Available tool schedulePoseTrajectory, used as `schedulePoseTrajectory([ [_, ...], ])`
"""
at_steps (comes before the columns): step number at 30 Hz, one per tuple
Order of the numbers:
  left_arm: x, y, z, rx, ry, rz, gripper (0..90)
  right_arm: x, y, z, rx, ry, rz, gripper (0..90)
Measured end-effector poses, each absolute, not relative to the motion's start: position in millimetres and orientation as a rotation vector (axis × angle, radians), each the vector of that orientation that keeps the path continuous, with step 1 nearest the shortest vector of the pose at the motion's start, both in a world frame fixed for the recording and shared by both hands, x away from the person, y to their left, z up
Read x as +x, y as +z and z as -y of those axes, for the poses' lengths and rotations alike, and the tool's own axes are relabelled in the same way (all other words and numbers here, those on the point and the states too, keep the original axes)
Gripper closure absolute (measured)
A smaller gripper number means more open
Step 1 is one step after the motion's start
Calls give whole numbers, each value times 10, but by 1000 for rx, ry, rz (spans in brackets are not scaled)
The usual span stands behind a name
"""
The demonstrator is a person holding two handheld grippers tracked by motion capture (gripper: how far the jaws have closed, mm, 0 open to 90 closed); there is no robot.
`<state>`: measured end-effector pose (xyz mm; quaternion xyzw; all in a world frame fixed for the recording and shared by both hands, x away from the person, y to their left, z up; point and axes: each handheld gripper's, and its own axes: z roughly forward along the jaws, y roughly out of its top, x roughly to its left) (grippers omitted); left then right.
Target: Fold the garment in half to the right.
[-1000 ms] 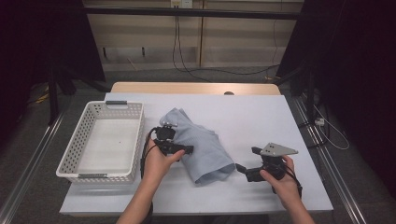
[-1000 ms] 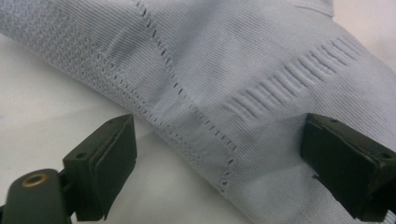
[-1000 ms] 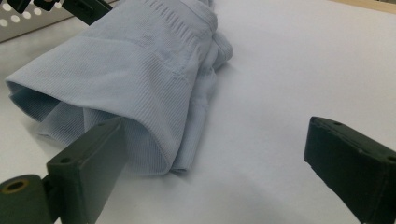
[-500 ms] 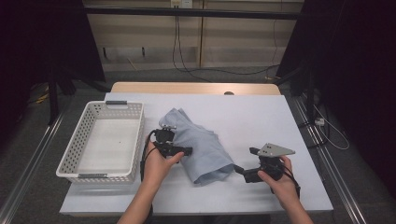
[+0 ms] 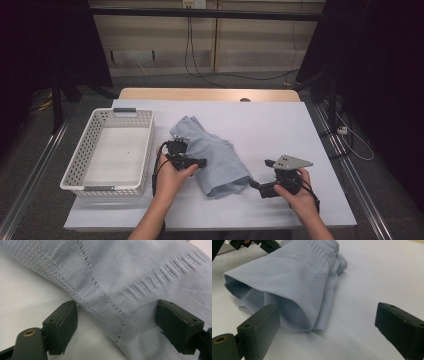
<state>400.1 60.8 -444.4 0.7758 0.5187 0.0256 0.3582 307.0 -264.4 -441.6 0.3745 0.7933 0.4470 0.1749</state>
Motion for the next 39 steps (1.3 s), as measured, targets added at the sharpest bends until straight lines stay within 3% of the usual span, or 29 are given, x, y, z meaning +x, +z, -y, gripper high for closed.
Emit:
schedulePoseTrajectory([
  [8, 3968, -4450, -605, 1955, -14, -1357, 377, 3071, -4437, 2617, 1041, 1264, -2267, 58],
  [16, 3950, -4444, -569, 1959, -19, -1375, 477, 3066, -4430, 2614, 1027, 1261, -2271, 58],
  [31, 3946, -4443, -548, 1937, -17, -1407, 459, 3057, -4418, 2652, 1031, 1254, -2258, 58],
  [39, 3924, -4454, -567, 1892, -30, -1434, 501, 3047, -4381, 2641, 1026, 1255, -2247, 58],
])
